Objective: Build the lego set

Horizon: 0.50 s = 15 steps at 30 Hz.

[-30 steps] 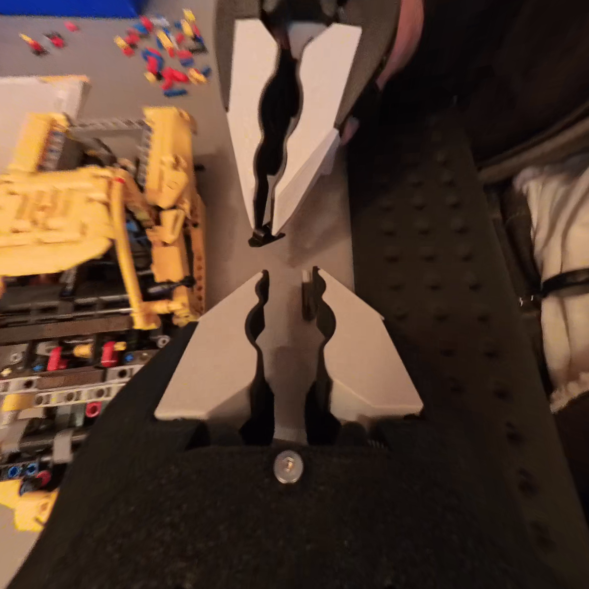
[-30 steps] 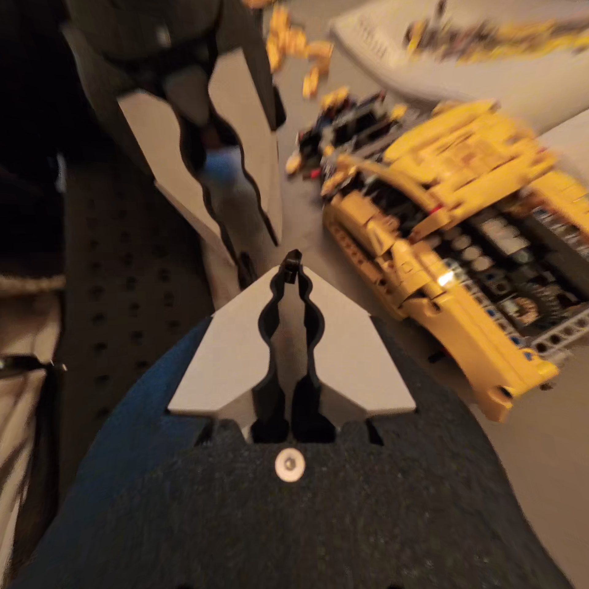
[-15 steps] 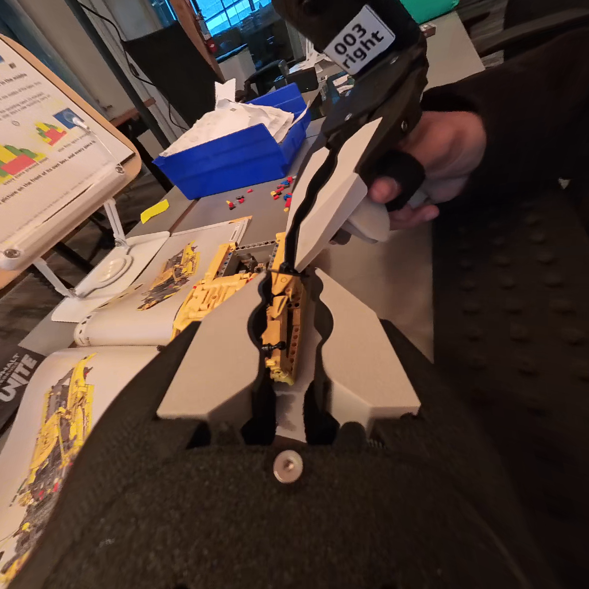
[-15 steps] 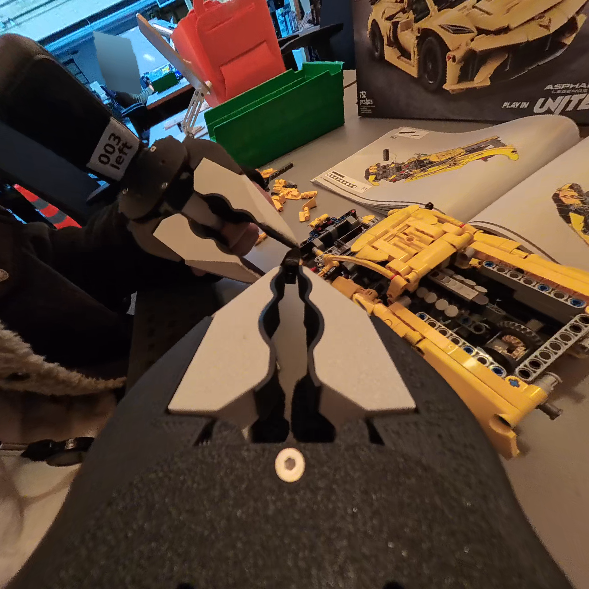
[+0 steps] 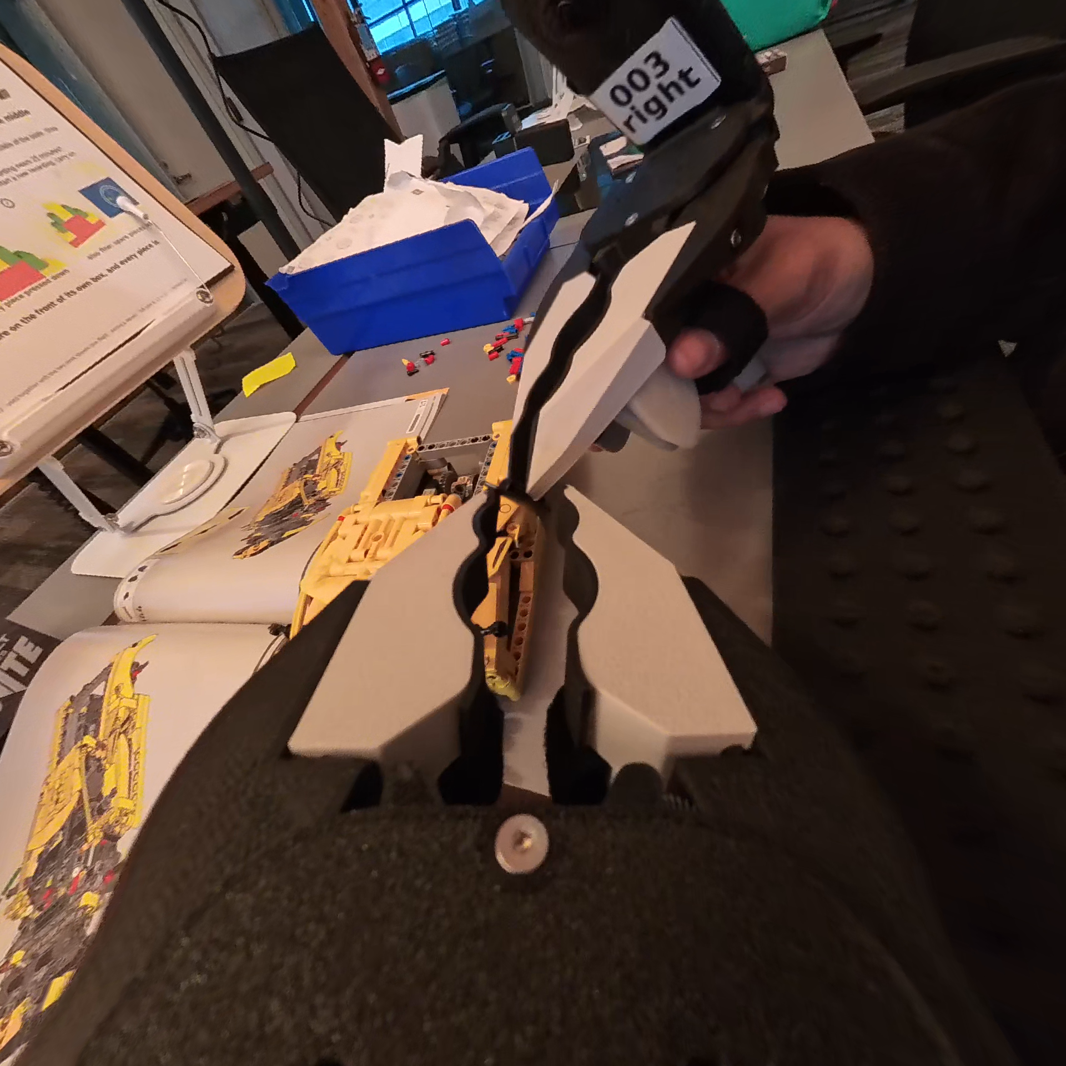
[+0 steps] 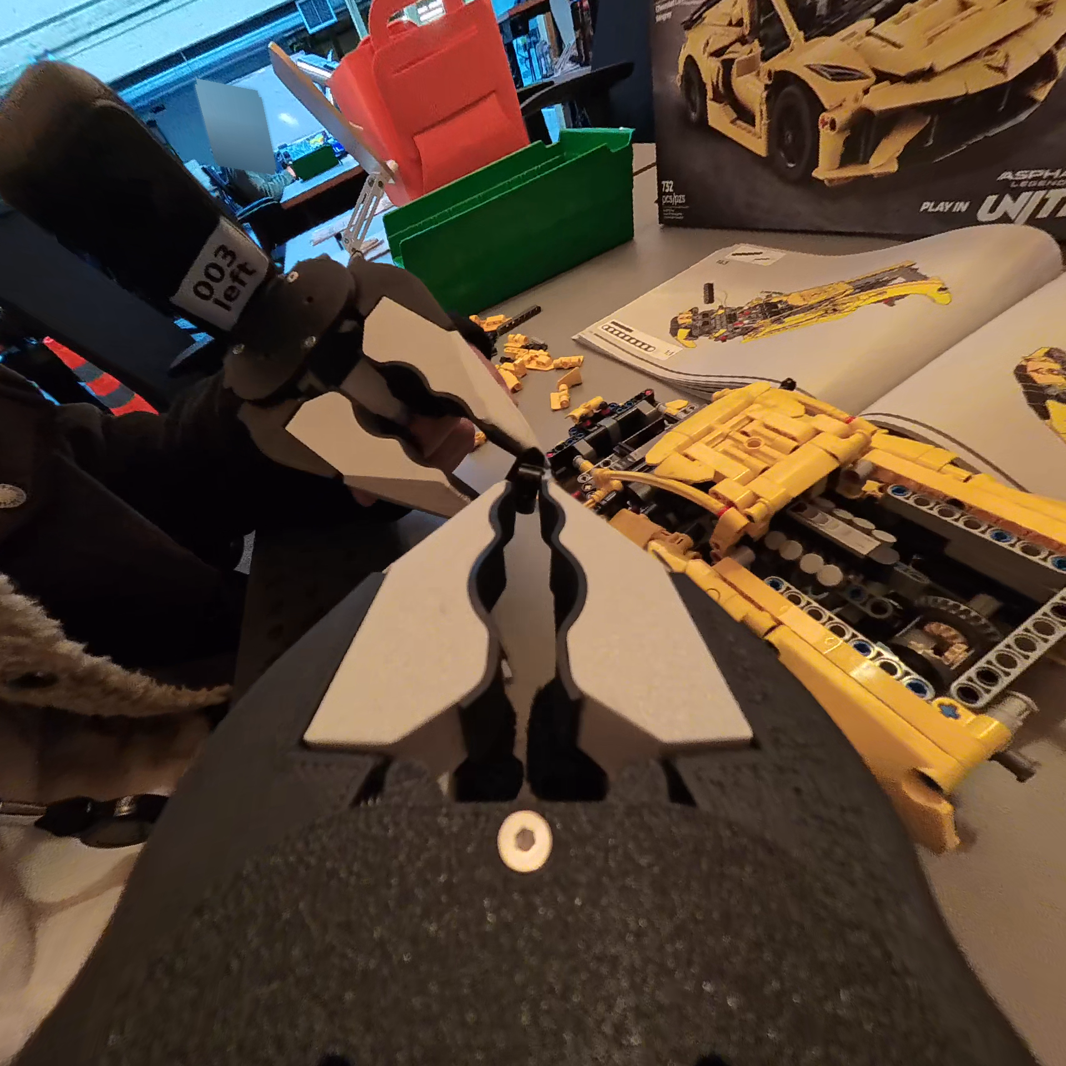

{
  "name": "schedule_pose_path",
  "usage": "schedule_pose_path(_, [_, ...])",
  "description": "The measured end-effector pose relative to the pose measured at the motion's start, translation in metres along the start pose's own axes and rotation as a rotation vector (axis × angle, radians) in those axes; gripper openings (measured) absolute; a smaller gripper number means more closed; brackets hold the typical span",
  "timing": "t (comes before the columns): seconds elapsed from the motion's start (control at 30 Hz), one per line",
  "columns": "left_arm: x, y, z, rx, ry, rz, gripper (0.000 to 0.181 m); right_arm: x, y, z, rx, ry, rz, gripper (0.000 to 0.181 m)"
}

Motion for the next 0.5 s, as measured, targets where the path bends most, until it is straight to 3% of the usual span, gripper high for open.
schedule_pose_path(0.2, [-0.002,0.004,0.005,-0.149,-0.05,-0.035,0.012,-0.001,0.005,0.004,-0.091,-0.064,-0.03,0.007])
schedule_pose_path(0.37, [-0.001,0.004,0.01,-0.198,-0.031,-0.026,0.009,-0.001,0.01,0.008,-0.268,-0.218,-0.047,0.007])
schedule_pose_path(0.5, [0.0,0.003,0.01,-0.197,-0.025,-0.02,0.009,0.001,0.009,0.007,-0.22,-0.197,-0.05,0.006])
Point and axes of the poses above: each gripper's, where its closed fingertips meet, x back along the fingers, y out of its underside, z = x × y across the jaws, the point moved 7 cm from there along x, back along the fingers, and after that the axes turned 6 degrees about -z, right-handed, at the moved point
